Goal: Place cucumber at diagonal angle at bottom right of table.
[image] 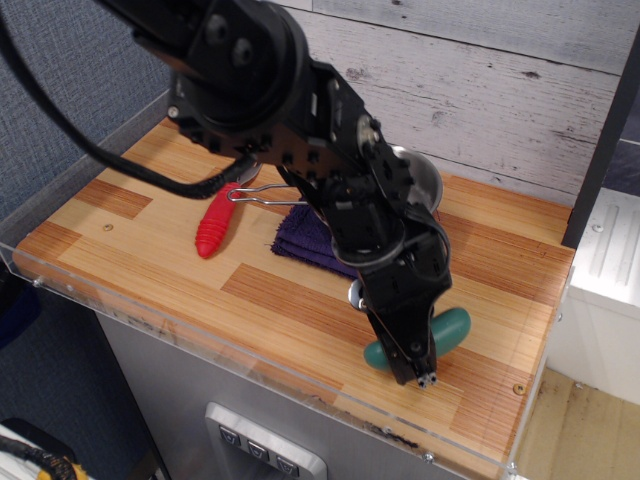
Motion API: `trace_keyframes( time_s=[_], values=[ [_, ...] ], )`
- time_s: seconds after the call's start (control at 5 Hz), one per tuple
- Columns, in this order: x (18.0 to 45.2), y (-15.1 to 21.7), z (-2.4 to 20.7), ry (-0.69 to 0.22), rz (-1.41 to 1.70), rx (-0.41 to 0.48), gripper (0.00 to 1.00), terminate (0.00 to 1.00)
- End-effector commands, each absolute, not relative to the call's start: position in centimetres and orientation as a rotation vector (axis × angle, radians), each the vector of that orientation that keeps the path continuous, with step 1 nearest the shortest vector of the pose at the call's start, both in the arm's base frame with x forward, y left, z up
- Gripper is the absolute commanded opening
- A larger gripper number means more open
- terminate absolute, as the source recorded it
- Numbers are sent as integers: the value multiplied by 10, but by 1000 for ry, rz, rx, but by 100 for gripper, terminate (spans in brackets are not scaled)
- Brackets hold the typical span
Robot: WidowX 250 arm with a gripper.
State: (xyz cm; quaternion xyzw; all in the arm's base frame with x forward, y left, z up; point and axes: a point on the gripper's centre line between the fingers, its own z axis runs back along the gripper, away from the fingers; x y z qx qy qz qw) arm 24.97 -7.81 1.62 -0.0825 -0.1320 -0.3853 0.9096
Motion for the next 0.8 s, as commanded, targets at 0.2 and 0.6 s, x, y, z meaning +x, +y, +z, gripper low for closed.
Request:
trace_keyframes(
  time_s=[0.2,0.6],
  values=[
    [239,-64,33,-270,-720,-70,100,0],
    [238,-55,45,-285,-695,-77,100,0]
  ],
)
